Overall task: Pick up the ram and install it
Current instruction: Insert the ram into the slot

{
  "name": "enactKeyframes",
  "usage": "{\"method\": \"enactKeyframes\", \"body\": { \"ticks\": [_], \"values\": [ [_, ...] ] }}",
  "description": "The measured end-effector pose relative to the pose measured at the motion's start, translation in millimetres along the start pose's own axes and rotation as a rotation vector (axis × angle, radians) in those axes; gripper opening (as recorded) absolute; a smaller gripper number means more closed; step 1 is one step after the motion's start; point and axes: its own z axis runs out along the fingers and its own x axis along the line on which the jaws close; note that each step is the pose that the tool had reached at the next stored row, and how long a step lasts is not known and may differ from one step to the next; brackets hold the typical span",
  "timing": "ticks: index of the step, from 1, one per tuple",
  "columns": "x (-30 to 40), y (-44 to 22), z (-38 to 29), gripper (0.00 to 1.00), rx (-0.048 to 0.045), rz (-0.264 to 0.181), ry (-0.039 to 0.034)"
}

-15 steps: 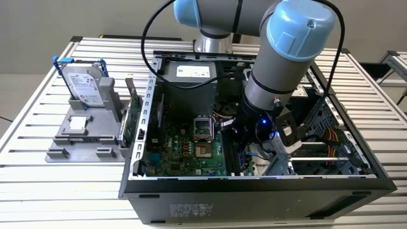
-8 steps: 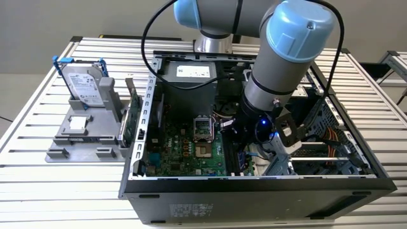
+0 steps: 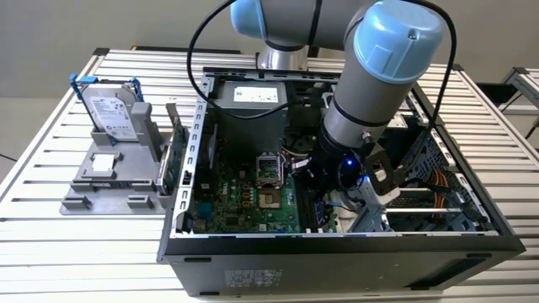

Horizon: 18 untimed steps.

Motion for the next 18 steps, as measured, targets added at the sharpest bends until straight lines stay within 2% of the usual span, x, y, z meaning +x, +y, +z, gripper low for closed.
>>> {"method": "enactKeyframes", "body": {
  "ticks": [8, 18],
  "values": [
    [-0.1, -0.2, 2.7, 0.00, 0.0004, 0.000, 0.0039],
    [-0.1, -0.2, 2.8, 0.00, 0.0003, 0.000, 0.0043]
  ]
}}
